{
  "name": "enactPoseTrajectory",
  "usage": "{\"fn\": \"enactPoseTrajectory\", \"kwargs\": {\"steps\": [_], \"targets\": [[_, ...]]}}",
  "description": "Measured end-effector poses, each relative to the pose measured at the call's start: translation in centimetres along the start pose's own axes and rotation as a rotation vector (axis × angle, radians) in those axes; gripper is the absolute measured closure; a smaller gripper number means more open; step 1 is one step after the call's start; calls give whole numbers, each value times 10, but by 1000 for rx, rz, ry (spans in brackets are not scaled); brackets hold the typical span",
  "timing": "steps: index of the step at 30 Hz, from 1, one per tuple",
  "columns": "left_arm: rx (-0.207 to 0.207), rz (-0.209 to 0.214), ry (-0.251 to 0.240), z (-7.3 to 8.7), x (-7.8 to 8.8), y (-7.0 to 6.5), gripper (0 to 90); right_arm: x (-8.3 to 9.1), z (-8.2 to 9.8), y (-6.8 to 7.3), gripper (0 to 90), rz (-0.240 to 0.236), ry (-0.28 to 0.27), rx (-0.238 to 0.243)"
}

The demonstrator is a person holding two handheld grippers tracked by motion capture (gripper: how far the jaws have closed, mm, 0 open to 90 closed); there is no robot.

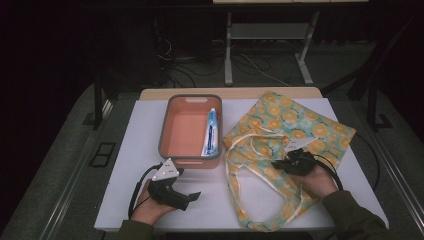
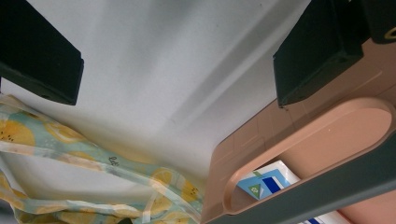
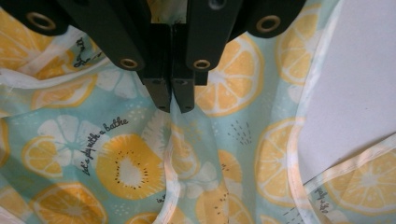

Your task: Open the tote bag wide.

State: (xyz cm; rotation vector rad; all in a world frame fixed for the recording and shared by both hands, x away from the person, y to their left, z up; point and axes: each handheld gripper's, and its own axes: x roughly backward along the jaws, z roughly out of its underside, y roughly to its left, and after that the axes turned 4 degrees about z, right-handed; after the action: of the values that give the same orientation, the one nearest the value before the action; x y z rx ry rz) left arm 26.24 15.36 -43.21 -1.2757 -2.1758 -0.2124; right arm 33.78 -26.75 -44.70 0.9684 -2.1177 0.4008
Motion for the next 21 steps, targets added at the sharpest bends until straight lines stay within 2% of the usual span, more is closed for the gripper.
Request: {"fn": "enactPoseTrajectory", "kwargs": {"steps": [2, 4, 5, 8, 9, 10, 11, 13, 17, 19, 21], "targets": [[1, 1, -1, 0, 0, 0, 3, 4, 0, 3, 889, 4, 5, -16], [1, 2, -1, 0, 0, 0, 3, 10, 2, 8, 892, -10, -5, -32], [2, 2, -1, 0, 0, 0, 3, 15, 4, 14, 894, -22, -2, -55], [1, 2, 0, 0, 0, 0, 3, 18, 6, 22, 894, -22, 3, -51], [0, 2, 0, 0, 0, 0, 3, 20, 7, 27, 894, -29, 7, -57], [0, 2, 0, 0, 0, 0, 3, 21, 10, 39, 893, -45, 13, -62], [0, 2, 0, 0, 0, 0, 3, 21, 10, 39, 893, -45, 13, -62], [1, 1, 1, 0, 0, 0, 3, 21, 8, 51, 894, -55, -5, -44], [-1, 0, 1, 0, 0, 0, 3, 20, 1, 51, 893, -45, -49, -45], [2, -1, 2, 0, -1, 0, 3, 21, -6, 45, 892, -3, -99, -46], [2, -1, 3, 0, -1, 1, 3, 21, -8, 42, 889, 16, -111, -42]]}}
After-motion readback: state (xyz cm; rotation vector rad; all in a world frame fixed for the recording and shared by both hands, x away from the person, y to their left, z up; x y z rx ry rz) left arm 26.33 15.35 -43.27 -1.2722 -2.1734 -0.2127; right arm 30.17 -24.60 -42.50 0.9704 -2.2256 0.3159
